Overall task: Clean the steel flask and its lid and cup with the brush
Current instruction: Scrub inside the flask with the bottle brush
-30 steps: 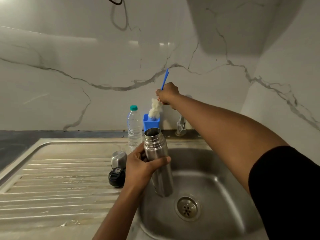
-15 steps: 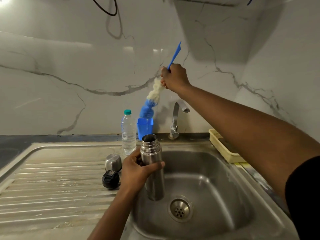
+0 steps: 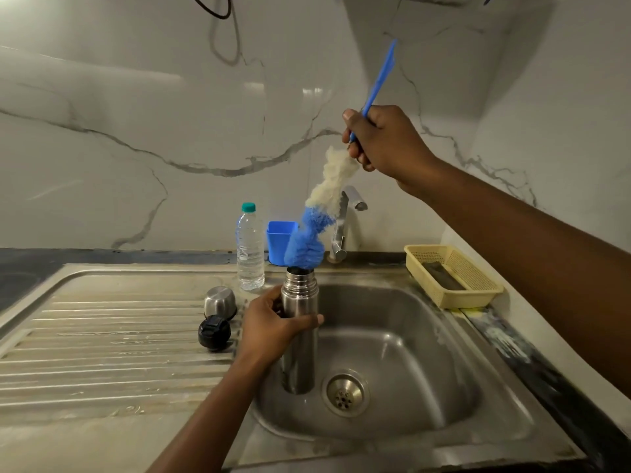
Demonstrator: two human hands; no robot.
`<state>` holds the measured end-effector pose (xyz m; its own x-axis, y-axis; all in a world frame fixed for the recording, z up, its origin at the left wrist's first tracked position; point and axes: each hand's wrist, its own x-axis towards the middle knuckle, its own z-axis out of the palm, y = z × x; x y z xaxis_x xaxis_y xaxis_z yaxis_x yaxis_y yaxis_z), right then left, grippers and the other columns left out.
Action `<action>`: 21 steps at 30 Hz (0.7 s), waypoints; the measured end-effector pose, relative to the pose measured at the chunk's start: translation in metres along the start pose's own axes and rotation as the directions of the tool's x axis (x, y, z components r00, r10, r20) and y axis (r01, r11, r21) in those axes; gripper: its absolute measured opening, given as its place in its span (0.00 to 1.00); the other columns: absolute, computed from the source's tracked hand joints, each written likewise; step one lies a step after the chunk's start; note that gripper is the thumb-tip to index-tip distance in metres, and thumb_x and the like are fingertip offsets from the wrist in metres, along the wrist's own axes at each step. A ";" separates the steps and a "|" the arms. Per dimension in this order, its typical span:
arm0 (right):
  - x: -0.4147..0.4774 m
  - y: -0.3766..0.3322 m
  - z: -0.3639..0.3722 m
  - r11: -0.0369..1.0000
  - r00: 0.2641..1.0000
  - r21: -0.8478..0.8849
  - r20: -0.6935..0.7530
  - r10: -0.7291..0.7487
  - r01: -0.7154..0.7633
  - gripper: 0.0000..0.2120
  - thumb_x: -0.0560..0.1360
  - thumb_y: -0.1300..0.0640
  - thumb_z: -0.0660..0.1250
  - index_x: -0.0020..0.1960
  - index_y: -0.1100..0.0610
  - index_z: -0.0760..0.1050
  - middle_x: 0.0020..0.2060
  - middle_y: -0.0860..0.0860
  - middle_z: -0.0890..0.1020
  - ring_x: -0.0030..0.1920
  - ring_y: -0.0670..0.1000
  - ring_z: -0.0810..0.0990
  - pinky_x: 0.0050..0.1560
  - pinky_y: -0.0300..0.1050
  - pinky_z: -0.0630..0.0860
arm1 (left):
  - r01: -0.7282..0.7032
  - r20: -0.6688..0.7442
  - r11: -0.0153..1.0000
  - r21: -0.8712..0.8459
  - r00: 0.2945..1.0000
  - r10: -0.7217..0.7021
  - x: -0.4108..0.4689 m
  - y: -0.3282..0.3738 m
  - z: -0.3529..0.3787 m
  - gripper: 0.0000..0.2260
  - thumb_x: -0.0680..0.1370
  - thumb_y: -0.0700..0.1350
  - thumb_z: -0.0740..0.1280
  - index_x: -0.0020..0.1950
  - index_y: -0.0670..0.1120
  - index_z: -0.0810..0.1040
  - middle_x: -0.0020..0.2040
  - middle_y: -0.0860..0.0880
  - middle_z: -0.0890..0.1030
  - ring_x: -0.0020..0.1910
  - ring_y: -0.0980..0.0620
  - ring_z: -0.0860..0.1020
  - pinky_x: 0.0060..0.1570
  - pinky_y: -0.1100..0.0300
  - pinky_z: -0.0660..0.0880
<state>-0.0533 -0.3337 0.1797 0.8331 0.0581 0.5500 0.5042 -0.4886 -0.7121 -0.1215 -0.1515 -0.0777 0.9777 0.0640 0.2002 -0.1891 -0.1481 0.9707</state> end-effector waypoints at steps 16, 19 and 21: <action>-0.016 -0.006 0.015 0.944 0.981 -0.298 0.173 -0.091 0.140 0.18 0.85 0.48 0.61 0.47 0.59 0.81 0.34 0.47 0.83 0.30 0.40 0.81 0.35 0.33 0.75 | -0.072 0.015 0.992 0.108 0.997 0.071 -0.003 -0.001 0.003 0.25 0.64 0.43 0.86 0.58 0.54 0.83 0.49 0.58 0.88 0.48 0.62 0.86 0.46 0.66 0.80; -0.020 -0.008 0.024 0.952 0.977 -0.270 0.192 -0.092 0.143 0.17 0.85 0.49 0.62 0.45 0.58 0.80 0.32 0.47 0.82 0.28 0.40 0.80 0.32 0.30 0.74 | -0.076 0.002 0.990 0.120 0.997 0.076 -0.004 -0.004 0.004 0.24 0.64 0.44 0.86 0.57 0.55 0.83 0.49 0.59 0.88 0.47 0.62 0.85 0.44 0.67 0.80; -0.020 -0.010 0.024 0.963 0.977 -0.247 0.207 -0.059 0.111 0.16 0.85 0.49 0.62 0.46 0.58 0.80 0.32 0.47 0.82 0.28 0.40 0.79 0.33 0.31 0.75 | -0.073 -0.005 0.990 0.121 0.997 0.074 -0.004 -0.004 0.003 0.24 0.65 0.44 0.86 0.57 0.54 0.83 0.48 0.60 0.87 0.46 0.62 0.86 0.42 0.70 0.80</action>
<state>-0.0696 -0.3090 0.1647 0.8308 0.2654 0.4892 0.5212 -0.6792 -0.5167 -0.1244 -0.1542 -0.0829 0.9604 0.0580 0.2724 -0.2476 -0.2704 0.9304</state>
